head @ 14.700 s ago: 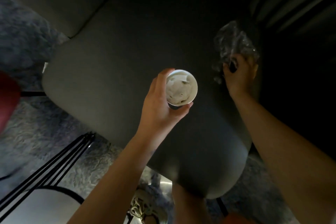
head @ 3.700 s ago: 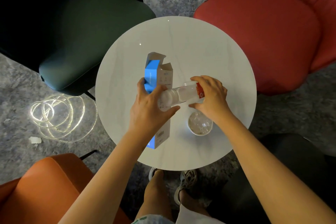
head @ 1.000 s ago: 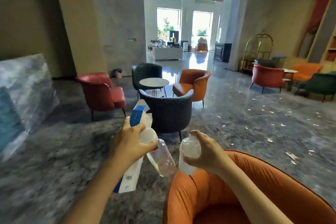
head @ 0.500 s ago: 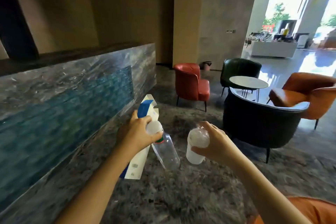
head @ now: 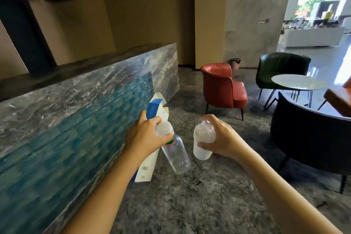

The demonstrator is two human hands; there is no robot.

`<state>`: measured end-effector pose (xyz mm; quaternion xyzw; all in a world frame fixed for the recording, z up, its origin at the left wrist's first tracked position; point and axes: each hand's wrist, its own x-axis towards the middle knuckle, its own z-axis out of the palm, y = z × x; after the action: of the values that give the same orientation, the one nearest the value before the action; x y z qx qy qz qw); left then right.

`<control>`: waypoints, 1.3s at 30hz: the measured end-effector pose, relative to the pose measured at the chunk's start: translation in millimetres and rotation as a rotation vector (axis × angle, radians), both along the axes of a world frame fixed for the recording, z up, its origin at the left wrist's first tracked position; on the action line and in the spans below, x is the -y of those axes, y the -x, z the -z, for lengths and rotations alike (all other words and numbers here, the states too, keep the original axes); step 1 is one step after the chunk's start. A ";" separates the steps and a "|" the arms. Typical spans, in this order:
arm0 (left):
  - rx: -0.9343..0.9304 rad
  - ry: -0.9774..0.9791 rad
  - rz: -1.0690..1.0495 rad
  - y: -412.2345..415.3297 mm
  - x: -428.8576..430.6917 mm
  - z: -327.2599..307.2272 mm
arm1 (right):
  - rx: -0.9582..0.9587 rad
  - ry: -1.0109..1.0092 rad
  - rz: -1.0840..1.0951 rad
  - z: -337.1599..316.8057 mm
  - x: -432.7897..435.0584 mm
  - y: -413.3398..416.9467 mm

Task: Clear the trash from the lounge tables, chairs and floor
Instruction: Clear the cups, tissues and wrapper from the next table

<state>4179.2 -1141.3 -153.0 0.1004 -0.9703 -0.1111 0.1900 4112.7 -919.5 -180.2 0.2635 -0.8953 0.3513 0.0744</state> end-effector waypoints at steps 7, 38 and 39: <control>-0.011 -0.007 0.014 174.3 15.5 23.2 | -0.012 0.012 0.036 16.5 24.1 173.6; -0.053 -0.116 -0.078 1118.7 180.6 29.6 | -0.027 -0.084 -0.039 -3.0 198.1 1136.5; -0.049 -0.123 -0.067 1150.2 186.8 27.0 | -0.028 -0.082 -0.033 -4.9 204.5 1166.4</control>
<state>3029.0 -1328.2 -180.0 0.1418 -0.9527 -0.1667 0.2107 2946.3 -1124.0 -175.3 0.2856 -0.9034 0.3120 0.0702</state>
